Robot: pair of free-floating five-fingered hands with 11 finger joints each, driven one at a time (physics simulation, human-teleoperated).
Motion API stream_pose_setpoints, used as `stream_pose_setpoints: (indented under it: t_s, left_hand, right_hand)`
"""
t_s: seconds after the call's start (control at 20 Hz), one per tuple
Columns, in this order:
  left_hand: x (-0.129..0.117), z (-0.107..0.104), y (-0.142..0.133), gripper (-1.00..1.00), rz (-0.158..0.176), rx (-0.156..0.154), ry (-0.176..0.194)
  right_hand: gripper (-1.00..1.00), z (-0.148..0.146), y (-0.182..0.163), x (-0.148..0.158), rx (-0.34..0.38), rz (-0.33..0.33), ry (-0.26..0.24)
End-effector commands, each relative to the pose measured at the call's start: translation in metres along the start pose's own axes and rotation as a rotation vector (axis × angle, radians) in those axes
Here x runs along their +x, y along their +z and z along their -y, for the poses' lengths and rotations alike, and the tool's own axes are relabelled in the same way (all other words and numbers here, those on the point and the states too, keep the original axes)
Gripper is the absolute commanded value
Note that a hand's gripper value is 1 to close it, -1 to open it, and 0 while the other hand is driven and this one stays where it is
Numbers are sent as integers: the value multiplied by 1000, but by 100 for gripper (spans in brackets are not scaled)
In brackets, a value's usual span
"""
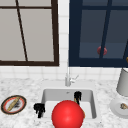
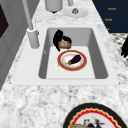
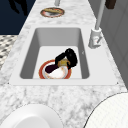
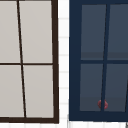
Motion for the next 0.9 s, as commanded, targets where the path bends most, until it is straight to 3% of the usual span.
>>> stream_pose_setpoints:
  t_s: [0.0, 0.15, 0.25, 0.3, 0.55, 0.85]
  left_hand:
    - [0, 0, 0, 0, 0, 0, 0]
    - [0, 0, 0, 0, 0, 0, 0]
    - [0, 0, 0, 0, 0, 0, 0]
    - [0, 0, 0, 0, 0, 0, 0]
    - [0, 0, 0, 0, 0, 0, 0]
    - [0, 0, 0, 0, 0, 0, 0]
  right_hand:
    - [100, -10, 23, -2, 56, 0, -3]
    - [100, -27, 32, -2, -83, -8, -8]
    - [100, -38, 36, -1, -79, -12, -4]
    - [100, -30, 42, -9, -91, -19, -31]
    - [100, -20, 83, -28, -52, 30, -61]
    - [100, -1, 128, -51, -35, 44, -65]
